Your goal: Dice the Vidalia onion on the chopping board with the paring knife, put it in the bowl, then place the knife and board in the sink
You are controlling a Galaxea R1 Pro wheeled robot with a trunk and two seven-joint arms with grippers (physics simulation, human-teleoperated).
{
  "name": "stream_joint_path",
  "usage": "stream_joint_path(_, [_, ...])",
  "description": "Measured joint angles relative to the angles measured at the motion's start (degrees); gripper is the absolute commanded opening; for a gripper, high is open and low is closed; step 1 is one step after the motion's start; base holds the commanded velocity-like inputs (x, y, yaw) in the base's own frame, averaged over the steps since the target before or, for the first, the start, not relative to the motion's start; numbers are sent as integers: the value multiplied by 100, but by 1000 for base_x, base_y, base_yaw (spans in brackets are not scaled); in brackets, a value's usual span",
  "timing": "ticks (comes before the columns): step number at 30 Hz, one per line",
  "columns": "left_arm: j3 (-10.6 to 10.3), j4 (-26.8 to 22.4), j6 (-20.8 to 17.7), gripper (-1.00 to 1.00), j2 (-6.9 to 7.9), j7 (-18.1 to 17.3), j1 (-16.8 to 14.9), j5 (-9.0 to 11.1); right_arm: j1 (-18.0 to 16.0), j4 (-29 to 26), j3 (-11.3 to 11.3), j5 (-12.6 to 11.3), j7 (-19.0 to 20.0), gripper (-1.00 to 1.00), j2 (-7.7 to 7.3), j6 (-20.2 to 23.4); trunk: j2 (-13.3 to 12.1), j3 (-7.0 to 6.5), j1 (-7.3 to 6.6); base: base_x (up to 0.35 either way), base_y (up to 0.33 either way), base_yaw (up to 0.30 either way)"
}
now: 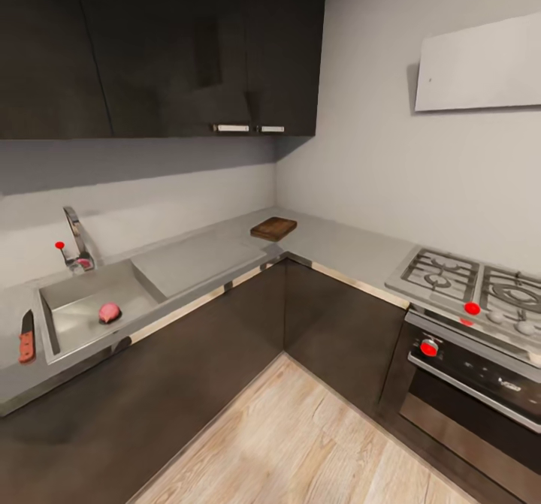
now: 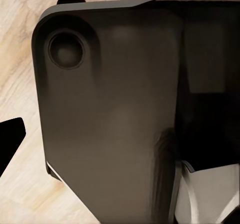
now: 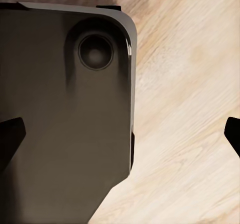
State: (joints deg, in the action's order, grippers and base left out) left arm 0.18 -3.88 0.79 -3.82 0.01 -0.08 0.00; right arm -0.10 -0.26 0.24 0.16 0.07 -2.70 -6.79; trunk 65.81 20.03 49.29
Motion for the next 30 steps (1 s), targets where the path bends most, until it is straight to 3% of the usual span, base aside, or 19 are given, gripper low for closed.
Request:
stream_joint_path(11, [-2, -4, 0, 100, -3, 11, 0, 0, 2, 1, 1, 0, 1, 100, -2, -1, -441, -197, -243, 44, 0, 0])
stream_joint_path(30, [-2, 7, -8, 100, -4, 15, 0, 0, 2, 1, 0, 0, -6, 100, -1, 0, -1203, -539, -663, 317, 0, 8])
